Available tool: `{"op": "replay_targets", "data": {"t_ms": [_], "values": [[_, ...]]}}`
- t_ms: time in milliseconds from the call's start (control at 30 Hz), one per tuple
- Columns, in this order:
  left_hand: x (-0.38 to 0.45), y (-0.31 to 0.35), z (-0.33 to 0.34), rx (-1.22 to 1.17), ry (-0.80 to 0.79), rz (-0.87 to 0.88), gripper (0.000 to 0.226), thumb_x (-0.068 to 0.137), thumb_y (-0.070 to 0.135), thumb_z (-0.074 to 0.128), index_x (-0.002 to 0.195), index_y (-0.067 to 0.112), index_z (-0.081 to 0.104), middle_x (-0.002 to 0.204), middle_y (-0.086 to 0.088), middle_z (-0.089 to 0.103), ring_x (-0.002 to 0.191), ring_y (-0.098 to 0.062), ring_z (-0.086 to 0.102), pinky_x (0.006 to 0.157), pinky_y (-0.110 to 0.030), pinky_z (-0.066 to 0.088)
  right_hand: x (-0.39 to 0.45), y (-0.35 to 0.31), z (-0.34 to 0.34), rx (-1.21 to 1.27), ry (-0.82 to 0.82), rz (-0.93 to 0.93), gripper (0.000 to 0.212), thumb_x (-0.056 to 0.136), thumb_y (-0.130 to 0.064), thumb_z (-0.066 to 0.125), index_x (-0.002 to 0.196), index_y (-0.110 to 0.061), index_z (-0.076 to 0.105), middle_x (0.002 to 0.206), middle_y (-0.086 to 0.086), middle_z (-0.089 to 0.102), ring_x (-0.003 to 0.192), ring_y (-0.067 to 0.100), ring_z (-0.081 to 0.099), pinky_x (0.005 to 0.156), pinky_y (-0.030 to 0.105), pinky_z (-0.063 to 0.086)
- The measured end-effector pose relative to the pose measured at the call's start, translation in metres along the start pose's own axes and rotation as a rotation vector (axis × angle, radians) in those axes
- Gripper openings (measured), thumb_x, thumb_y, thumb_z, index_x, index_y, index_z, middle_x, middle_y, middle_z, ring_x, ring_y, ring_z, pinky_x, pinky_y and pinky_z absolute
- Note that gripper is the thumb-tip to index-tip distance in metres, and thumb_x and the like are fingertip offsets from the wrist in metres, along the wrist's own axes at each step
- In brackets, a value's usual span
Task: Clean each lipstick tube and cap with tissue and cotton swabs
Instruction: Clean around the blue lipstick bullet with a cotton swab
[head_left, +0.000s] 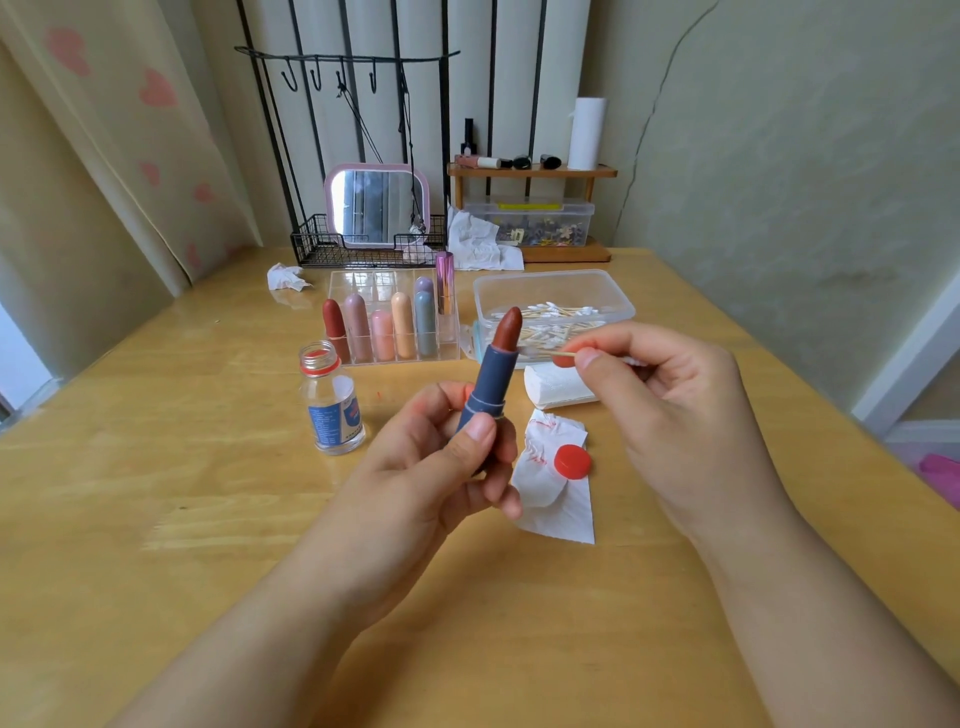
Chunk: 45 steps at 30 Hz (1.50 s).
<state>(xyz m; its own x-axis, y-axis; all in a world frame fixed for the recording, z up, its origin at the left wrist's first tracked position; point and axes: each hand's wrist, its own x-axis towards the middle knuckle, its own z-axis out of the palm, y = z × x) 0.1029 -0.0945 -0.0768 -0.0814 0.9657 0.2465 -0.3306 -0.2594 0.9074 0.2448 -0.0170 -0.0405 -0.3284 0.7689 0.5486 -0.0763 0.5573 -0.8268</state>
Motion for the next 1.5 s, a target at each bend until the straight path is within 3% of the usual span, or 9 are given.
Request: {"op": "replay_targets", "data": {"t_ms": [167, 300, 567, 633, 800, 1067, 1267, 1400, 1500], "values": [[-0.001, 0.002, 0.002, -0.027, -0.035, -0.029, 0.022, 0.086, 0.018, 0.047, 0.098, 0.000, 0.049, 0.075, -0.007, 0.055, 0.059, -0.016, 0.047, 0.061, -0.028, 0.048, -0.001, 0.003, 0.001, 0.002, 0.003, 0.031, 0.031, 0.088, -0.001, 0.060, 0.069, -0.025, 0.067, 0.080, 0.037, 0.055, 0.073, 0.044, 0.050, 0.049, 0.014, 0.042], [0.001, 0.001, 0.001, -0.051, -0.001, -0.037, 0.026, 0.088, 0.024, 0.045, 0.096, 0.001, 0.054, 0.075, -0.009, 0.058, 0.059, -0.017, 0.049, 0.060, -0.029, 0.049, -0.002, 0.002, 0.001, -0.051, 0.012, 0.027, 0.028, 0.089, -0.007, 0.061, 0.072, -0.028, 0.067, 0.074, 0.009, 0.066, 0.068, 0.032, 0.058, 0.052, 0.021, 0.045], [0.002, 0.000, -0.004, 0.058, 0.135, 0.012, 0.022, 0.083, 0.025, 0.053, 0.093, 0.006, 0.051, 0.073, -0.007, 0.060, 0.057, -0.018, 0.051, 0.062, -0.028, 0.049, -0.008, 0.000, 0.004, -0.181, -0.071, -0.089, 0.011, 0.082, -0.027, 0.061, 0.080, -0.036, 0.067, 0.071, 0.001, 0.065, 0.058, 0.023, 0.056, 0.057, 0.040, 0.048], [0.002, -0.001, -0.004, 0.082, 0.152, 0.031, 0.015, 0.082, 0.023, 0.055, 0.089, 0.010, 0.053, 0.073, -0.007, 0.061, 0.058, -0.018, 0.052, 0.063, -0.030, 0.050, -0.008, 0.001, 0.004, -0.198, -0.058, -0.105, 0.012, 0.082, -0.026, 0.061, 0.080, -0.036, 0.067, 0.071, 0.003, 0.065, 0.058, 0.022, 0.057, 0.057, 0.038, 0.049], [0.002, -0.001, -0.005, 0.168, 0.164, 0.064, 0.014, 0.080, 0.024, 0.057, 0.087, 0.012, 0.053, 0.074, -0.006, 0.061, 0.059, -0.019, 0.052, 0.065, -0.031, 0.049, -0.006, 0.001, 0.004, -0.206, -0.031, -0.136, 0.014, 0.084, -0.021, 0.060, 0.080, -0.033, 0.065, 0.075, -0.003, 0.066, 0.058, 0.008, 0.058, 0.054, 0.012, 0.044], [0.002, -0.001, -0.003, 0.245, 0.195, 0.088, 0.016, 0.078, 0.025, 0.058, 0.087, 0.014, 0.051, 0.070, -0.003, 0.061, 0.056, -0.017, 0.052, 0.064, -0.032, 0.047, -0.011, 0.006, 0.007, -0.239, -0.120, -0.106, 0.008, 0.083, -0.025, 0.061, 0.079, -0.023, 0.068, 0.058, 0.018, 0.053, 0.051, 0.030, 0.049, 0.050, 0.043, 0.045], [0.002, -0.002, -0.002, 0.273, 0.203, 0.078, 0.022, 0.077, 0.028, 0.059, 0.088, 0.012, 0.050, 0.070, -0.001, 0.061, 0.058, -0.018, 0.054, 0.061, -0.026, 0.047, -0.008, 0.004, 0.004, -0.259, -0.003, -0.152, 0.014, 0.085, -0.024, 0.058, 0.074, -0.030, 0.066, 0.060, 0.009, 0.059, 0.051, 0.016, 0.050, 0.046, 0.020, 0.040], [0.002, -0.002, -0.001, 0.279, 0.208, 0.077, 0.020, 0.077, 0.027, 0.059, 0.087, 0.013, 0.050, 0.069, -0.002, 0.061, 0.057, -0.018, 0.054, 0.065, -0.031, 0.049, -0.011, 0.006, 0.007, -0.274, -0.102, -0.127, 0.013, 0.082, -0.022, 0.061, 0.071, -0.021, 0.068, 0.047, 0.012, 0.046, 0.045, 0.027, 0.044, 0.048, 0.040, 0.044], [0.001, -0.002, 0.000, 0.302, 0.212, 0.080, 0.021, 0.077, 0.028, 0.059, 0.088, 0.012, 0.050, 0.071, -0.001, 0.062, 0.057, -0.018, 0.055, 0.068, -0.033, 0.049, -0.011, 0.005, 0.009, -0.284, -0.050, -0.145, 0.013, 0.083, -0.023, 0.060, 0.072, -0.022, 0.068, 0.051, 0.010, 0.051, 0.045, 0.024, 0.048, 0.048, 0.038, 0.044]]}}
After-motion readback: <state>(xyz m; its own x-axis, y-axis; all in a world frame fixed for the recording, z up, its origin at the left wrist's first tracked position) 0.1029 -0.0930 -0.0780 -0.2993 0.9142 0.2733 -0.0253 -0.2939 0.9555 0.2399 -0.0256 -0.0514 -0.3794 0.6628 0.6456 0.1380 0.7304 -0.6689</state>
